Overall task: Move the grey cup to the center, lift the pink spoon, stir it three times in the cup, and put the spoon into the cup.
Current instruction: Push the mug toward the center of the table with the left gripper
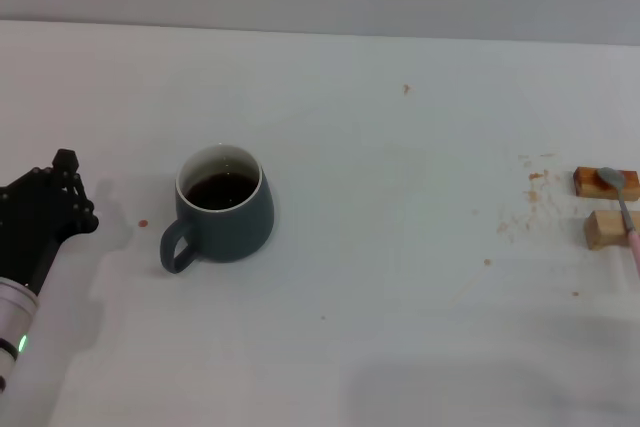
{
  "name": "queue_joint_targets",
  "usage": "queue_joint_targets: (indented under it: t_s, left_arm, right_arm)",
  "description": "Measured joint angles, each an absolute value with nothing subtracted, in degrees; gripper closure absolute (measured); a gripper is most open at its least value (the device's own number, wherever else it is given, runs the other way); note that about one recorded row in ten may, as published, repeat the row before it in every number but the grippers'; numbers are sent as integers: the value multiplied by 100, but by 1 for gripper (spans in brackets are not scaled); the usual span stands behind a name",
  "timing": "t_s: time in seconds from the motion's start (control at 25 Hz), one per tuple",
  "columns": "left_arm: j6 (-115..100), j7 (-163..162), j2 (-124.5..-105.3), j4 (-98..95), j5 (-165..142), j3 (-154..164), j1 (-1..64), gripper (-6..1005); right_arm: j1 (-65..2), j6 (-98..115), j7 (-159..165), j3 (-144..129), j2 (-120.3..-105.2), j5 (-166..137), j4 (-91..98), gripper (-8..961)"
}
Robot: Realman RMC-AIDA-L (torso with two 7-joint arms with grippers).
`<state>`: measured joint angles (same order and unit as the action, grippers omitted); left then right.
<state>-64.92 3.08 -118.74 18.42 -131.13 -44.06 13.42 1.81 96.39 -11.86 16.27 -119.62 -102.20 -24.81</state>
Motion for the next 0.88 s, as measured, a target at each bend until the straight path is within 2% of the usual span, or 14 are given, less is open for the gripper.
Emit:
queue_joint_targets:
  t_s: [0.88]
  left_arm:
    - [-6328, 309, -11885, 1779, -13145, -4125, 1466, 1001]
  right_arm:
    - [206, 9661, -1178, 1482, -11965, -10210, -2505, 199]
